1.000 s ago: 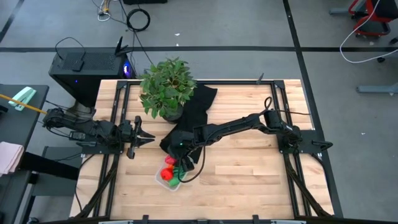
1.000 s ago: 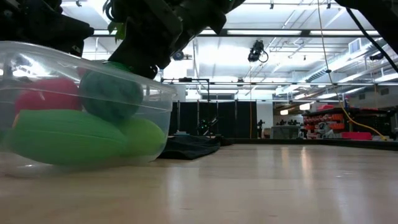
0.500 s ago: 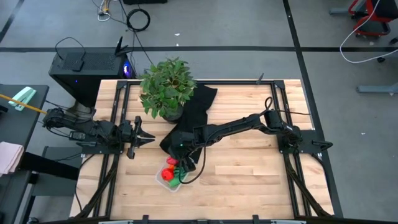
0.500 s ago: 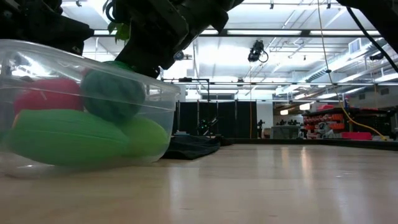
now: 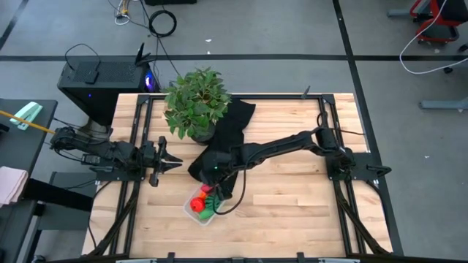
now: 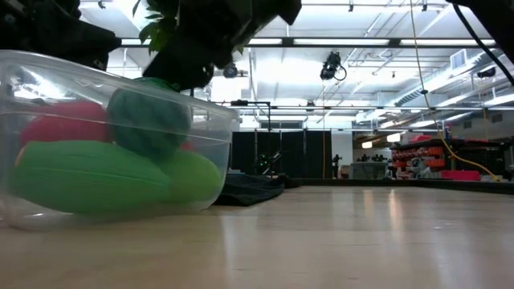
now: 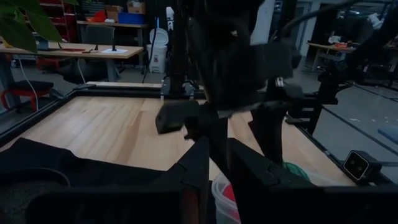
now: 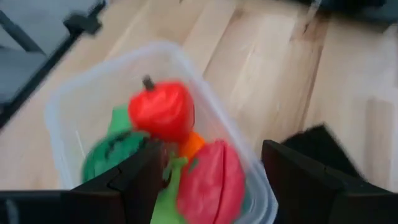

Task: Pick and placing Produce into tupperware
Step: Return to Home Position

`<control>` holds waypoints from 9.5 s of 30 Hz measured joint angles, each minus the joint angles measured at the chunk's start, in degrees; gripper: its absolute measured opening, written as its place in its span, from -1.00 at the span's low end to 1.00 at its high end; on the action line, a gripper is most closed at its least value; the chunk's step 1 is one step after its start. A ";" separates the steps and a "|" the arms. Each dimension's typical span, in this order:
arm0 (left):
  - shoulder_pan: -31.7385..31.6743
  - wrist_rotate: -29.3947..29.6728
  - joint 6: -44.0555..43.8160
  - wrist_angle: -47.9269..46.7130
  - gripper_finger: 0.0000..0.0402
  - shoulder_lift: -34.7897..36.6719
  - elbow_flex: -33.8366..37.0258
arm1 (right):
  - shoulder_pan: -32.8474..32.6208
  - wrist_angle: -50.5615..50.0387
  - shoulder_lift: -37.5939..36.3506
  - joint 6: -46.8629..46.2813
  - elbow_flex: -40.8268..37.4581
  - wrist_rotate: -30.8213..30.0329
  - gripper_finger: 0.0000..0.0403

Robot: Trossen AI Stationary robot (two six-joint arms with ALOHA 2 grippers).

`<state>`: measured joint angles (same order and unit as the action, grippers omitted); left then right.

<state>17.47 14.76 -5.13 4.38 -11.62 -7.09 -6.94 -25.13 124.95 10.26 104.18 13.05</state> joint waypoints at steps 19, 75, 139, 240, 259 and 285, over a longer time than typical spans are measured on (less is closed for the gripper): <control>-0.02 0.01 0.43 1.05 -0.69 0.03 0.00 | -0.84 -4.44 -26.46 -1.01 -11.11 -9.25 0.27; -0.01 0.05 1.68 0.93 -0.75 0.03 0.00 | 1.42 27.03 -111.69 -12.70 -92.59 -19.48 0.18; 0.00 -2.59 9.63 8.30 -0.97 0.02 0.00 | 2.21 23.85 -123.94 -11.63 -101.90 -20.93 -0.99; -17.31 -10.97 -1.69 -1.89 -0.77 11.26 6.67 | 2.38 23.40 -122.32 -9.66 -101.90 -28.01 -0.86; -17.31 -10.93 -1.68 -1.94 -0.79 11.26 6.67 | 2.38 23.40 -122.32 -9.66 -101.90 -28.01 -0.86; -17.31 -10.92 -1.66 -1.96 -0.81 11.26 6.69 | 2.38 23.42 -122.32 -9.67 -101.90 -27.99 -0.86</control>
<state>0.16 3.84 -6.79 2.42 -0.36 -0.40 -4.56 -1.72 2.63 0.59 2.28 -14.94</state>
